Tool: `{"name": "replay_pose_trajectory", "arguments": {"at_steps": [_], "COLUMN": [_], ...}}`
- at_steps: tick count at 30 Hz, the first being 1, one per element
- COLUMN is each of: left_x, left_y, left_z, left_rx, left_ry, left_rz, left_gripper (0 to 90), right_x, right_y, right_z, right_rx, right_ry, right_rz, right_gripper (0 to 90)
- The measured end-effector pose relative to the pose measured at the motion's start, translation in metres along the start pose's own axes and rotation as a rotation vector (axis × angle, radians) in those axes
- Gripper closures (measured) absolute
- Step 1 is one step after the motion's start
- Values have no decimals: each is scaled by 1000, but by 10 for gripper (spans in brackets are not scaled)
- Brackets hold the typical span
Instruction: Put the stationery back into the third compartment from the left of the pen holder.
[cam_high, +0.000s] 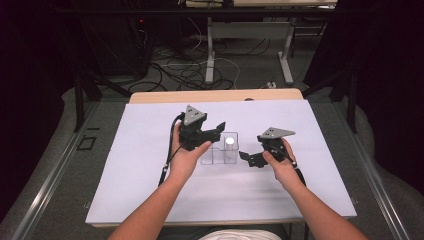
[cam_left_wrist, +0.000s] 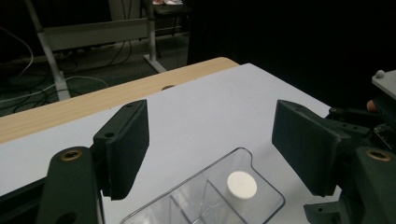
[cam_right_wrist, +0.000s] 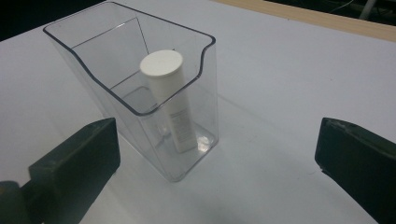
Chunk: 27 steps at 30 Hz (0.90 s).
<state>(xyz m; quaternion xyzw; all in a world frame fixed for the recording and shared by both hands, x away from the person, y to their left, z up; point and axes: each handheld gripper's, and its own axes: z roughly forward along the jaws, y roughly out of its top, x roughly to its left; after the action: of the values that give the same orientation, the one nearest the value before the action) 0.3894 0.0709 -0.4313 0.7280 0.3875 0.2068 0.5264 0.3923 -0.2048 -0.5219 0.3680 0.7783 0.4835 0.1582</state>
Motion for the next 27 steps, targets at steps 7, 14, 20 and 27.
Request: {"name": "replay_pose_trajectory", "arguments": {"at_steps": [7,14,20,27], "left_x": [24,45,64,85], "left_y": [-2,-14,-29,-48], "left_z": [-20,-33,-44,-55], "left_rx": [7,37,54,77], "left_ry": [49,111,155,199], "left_rz": [-49,-72,-113,-158], "left_gripper": [165,26,2,2], "right_x": [0,0,-1,-2], "right_y": [0,0,-1,-1], "right_z": [0,0,0,-2], "right_rx": [1,3,-8,-3], "right_ry": [-2,-2,-1,-11], "right_rz": [1,-1,10,13], "right_gripper": [0,0,0,0]}}
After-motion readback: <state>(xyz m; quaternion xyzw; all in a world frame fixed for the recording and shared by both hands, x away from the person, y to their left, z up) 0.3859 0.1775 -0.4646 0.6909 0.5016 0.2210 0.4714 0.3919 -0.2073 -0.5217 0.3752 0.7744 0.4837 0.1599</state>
